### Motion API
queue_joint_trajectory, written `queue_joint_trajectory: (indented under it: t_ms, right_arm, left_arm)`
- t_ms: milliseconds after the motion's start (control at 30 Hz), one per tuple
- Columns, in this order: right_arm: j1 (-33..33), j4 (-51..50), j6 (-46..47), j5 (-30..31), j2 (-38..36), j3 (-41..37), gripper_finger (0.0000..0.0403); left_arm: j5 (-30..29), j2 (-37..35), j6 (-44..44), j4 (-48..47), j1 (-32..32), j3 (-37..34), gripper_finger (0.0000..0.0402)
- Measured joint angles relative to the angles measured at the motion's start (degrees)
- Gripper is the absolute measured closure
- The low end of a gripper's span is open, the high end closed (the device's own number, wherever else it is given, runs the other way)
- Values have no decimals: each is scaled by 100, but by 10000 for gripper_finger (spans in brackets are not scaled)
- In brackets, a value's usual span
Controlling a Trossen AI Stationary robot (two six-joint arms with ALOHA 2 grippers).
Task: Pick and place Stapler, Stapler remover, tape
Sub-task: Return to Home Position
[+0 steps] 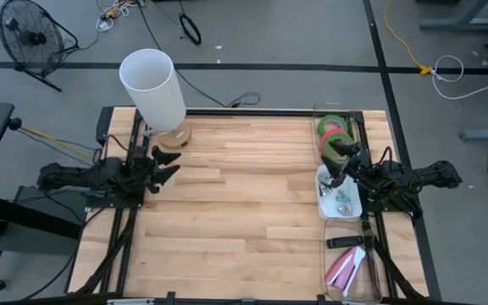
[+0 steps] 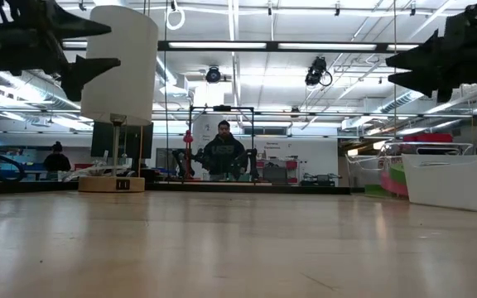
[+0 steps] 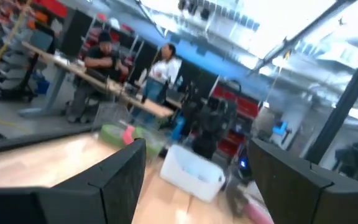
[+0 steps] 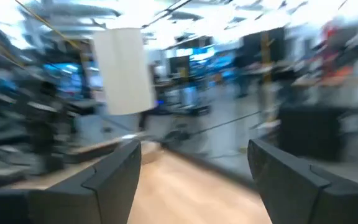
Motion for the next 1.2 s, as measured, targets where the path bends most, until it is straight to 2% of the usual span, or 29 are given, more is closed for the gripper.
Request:
queue_joint_trajectory:
  t_ms: [133,233,300,367,433,500,567,633,700,867,1033,1200]
  right_arm:
    - [-87,173,-729,618,-2,0,112]
    - [-133,-53,-657,584,-2,0,112]
    - [-132,-399,-133,-23,-2,0,112]
    - [-132,-702,650,-1035,2,0,112]
    - [-129,-977,1009,-2136,45,-2,112]
    - [-125,-847,927,-2956,172,-2,112]
    - [-134,-382,471,-3323,313,-2,112]
    - [-165,-28,-13,-3354,418,-2,112]
    - [-224,-107,-134,-3300,495,0,112]
    - [-528,-837,436,-2774,542,-2,112]
    - [-733,-816,616,-3351,540,-2,112]
    - [-726,-845,732,-3492,566,-2,112]
  left_arm:
    - [4,-10,-2,277,234,-2,120]
    - [-1,-14,-1,197,418,-2,120]
    - [-3,-16,-2,247,527,-2,120]
    - [-1,-13,0,207,609,-2,120]
    - [-6,-12,-2,210,646,-2,120]
    - [-1,-12,1,210,660,-2,120]
    - [-1,-12,-1,212,653,-4,120]
    - [-3,-12,-2,211,653,-4,120]
    - [-3,-12,0,211,653,-4,120]
    - [-3,-13,-2,212,653,-4,120]
    - [-8,-13,0,211,664,-4,120]
    - [-3,-14,-2,211,664,-4,120]
